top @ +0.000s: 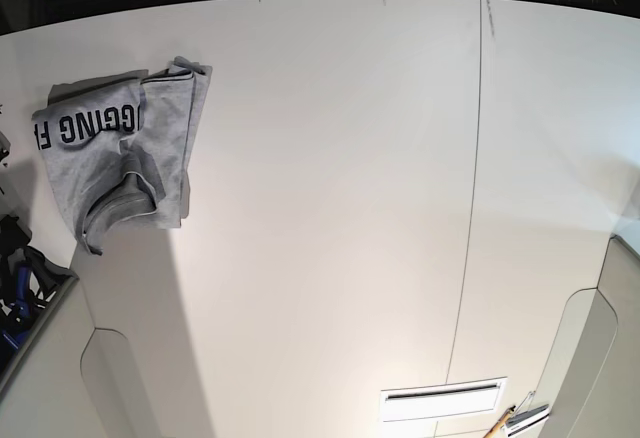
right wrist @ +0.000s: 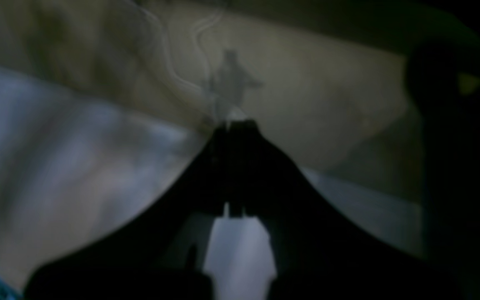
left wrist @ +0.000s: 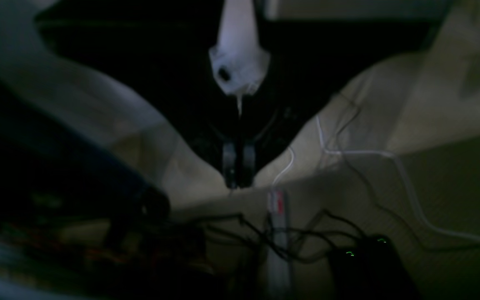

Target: Fold the T-shirt properly

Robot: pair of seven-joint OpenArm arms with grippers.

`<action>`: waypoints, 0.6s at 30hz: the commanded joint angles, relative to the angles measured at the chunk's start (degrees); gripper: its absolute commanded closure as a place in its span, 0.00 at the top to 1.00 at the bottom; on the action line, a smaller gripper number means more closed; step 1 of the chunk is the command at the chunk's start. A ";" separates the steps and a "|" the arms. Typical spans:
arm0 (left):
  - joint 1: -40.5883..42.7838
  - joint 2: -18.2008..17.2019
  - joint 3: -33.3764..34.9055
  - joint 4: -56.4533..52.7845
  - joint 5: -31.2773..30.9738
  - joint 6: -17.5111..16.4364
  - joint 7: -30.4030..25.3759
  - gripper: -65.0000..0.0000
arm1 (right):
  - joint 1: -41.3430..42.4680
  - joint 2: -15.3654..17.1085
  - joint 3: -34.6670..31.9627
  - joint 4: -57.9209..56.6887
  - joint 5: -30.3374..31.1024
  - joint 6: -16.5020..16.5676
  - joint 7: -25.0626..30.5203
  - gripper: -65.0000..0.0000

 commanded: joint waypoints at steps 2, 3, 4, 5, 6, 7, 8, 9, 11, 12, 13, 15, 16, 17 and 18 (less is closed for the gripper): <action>-4.83 1.57 4.09 -6.49 3.17 -0.47 -3.89 0.00 | 4.50 -2.29 -1.55 -6.25 -0.39 -0.24 4.02 0.00; -7.61 2.71 5.88 -10.01 4.96 -0.47 -5.31 0.00 | 6.80 -3.80 -2.19 -8.90 -1.16 -0.26 5.70 0.00; -10.12 3.87 7.43 -13.38 6.56 -0.47 -6.36 0.00 | 8.90 -5.27 -2.75 -11.04 -2.45 -0.31 7.43 0.00; -12.44 4.94 8.74 -16.59 8.02 -0.47 -7.43 0.00 | 10.88 -6.71 -3.30 -12.76 -3.76 -0.37 9.18 0.00; -14.53 5.97 9.88 -19.61 9.40 -0.47 -8.74 0.00 | 12.66 -8.07 -3.93 -14.16 -4.79 -0.98 11.37 0.00; -16.50 6.91 10.97 -22.45 10.69 -0.47 -10.45 0.00 | 14.34 -9.44 -4.68 -15.37 -5.73 -2.25 13.66 0.00; -18.36 7.80 11.93 -25.11 12.11 -0.47 -12.57 0.00 | 15.80 -10.71 -5.44 -16.28 -6.54 -3.85 15.76 0.00; -20.06 8.63 12.72 -27.54 13.60 -0.47 -15.06 0.00 | 17.22 -11.93 -6.19 -16.94 -7.39 -5.51 17.42 0.00; -23.32 10.12 13.75 -31.74 17.09 -0.47 -19.89 0.00 | 19.65 -14.03 -7.61 -17.92 -9.33 -8.90 19.67 0.00; -24.79 10.75 13.99 -33.42 18.97 -0.47 -21.57 0.00 | 20.74 -14.86 -8.20 -18.27 -9.90 -10.29 19.82 0.00; -26.23 11.37 14.05 -34.88 20.74 -0.47 -22.51 0.00 | 21.73 -15.52 -8.70 -18.60 -9.94 -11.58 19.98 0.00; -28.61 12.35 14.03 -37.03 23.39 3.37 -22.73 0.00 | 23.26 -16.59 -9.07 -19.26 -9.90 -13.44 21.35 0.00; -29.73 12.57 14.03 -37.75 24.28 6.19 -22.99 0.00 | 23.89 -17.03 -9.07 -19.54 -9.92 -14.29 22.56 0.00; -30.84 12.81 14.03 -38.25 24.96 9.07 -23.74 0.00 | 24.30 -17.35 -9.07 -19.69 -9.97 -15.15 23.43 0.00; -31.71 12.96 14.03 -38.64 25.73 11.63 -24.13 0.00 | 24.65 -17.68 -9.07 -19.69 -10.38 -16.11 23.65 0.00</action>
